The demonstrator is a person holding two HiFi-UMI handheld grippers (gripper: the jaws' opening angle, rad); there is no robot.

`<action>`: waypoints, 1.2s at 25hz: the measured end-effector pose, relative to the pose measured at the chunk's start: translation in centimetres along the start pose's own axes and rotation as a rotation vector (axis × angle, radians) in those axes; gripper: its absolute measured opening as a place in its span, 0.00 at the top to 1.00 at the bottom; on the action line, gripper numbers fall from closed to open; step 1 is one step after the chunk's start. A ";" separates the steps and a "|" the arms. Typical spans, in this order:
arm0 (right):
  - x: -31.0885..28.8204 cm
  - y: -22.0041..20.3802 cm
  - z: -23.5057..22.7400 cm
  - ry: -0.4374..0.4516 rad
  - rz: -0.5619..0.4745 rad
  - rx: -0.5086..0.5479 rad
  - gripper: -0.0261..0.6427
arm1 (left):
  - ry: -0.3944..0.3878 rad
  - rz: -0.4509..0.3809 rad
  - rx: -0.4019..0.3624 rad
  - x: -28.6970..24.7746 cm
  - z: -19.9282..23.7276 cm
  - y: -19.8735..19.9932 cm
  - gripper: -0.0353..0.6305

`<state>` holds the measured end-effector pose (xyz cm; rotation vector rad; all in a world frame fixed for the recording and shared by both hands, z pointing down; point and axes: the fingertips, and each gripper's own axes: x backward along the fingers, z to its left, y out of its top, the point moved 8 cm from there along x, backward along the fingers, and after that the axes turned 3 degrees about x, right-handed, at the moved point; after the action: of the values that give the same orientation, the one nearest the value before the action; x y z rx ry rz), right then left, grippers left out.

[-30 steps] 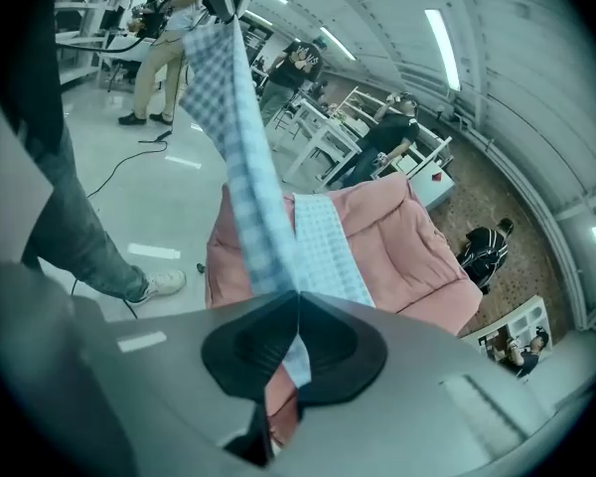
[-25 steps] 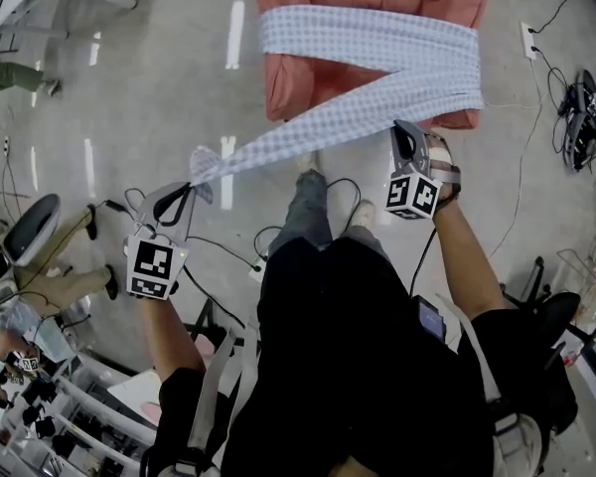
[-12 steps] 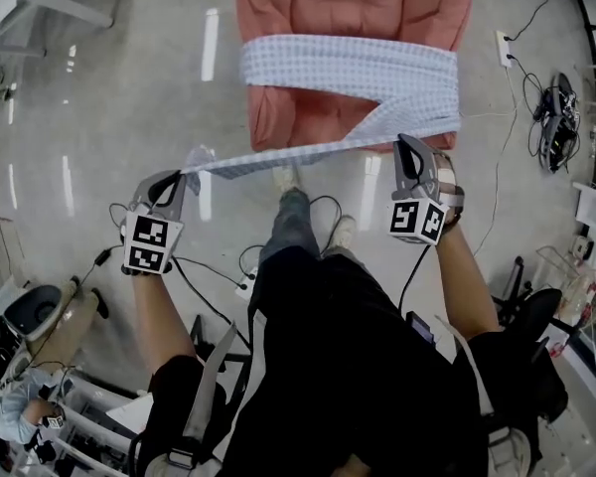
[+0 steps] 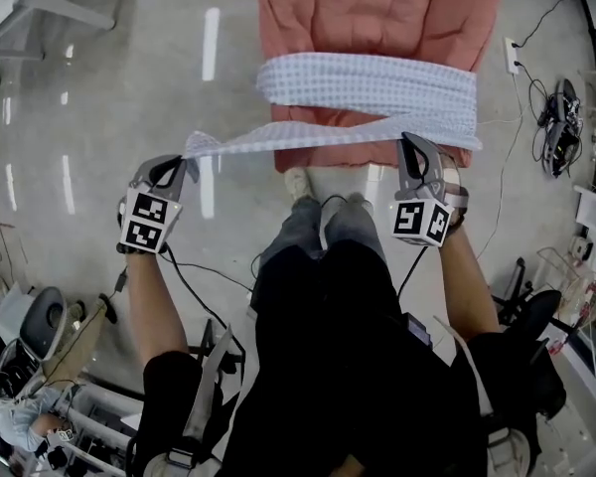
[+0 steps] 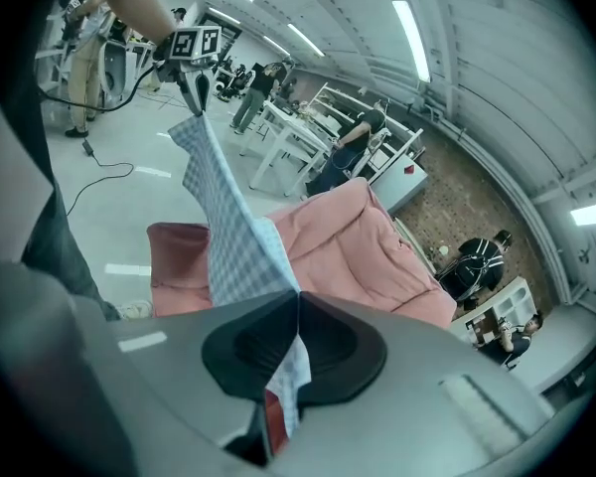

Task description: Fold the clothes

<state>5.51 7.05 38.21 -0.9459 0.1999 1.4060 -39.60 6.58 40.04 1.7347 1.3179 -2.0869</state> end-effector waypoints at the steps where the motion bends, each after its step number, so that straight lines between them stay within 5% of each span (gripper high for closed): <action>1: -0.3 0.6 -0.1 0.004 -0.001 -0.006 0.95 | -0.002 0.009 -0.008 -0.3 0.6 -0.1 0.93; 13: -6.0 1.3 -0.7 0.103 0.034 0.044 0.95 | -0.101 0.071 0.039 -5.7 3.9 -1.7 0.93; 30: -20.4 -1.9 -4.7 0.186 0.049 0.013 0.95 | -0.147 0.143 0.115 -21.9 9.5 0.3 0.93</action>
<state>4.70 -10.99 49.01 -1.0673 0.3733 1.3593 -39.11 -9.06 58.03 1.6275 1.0227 -2.1992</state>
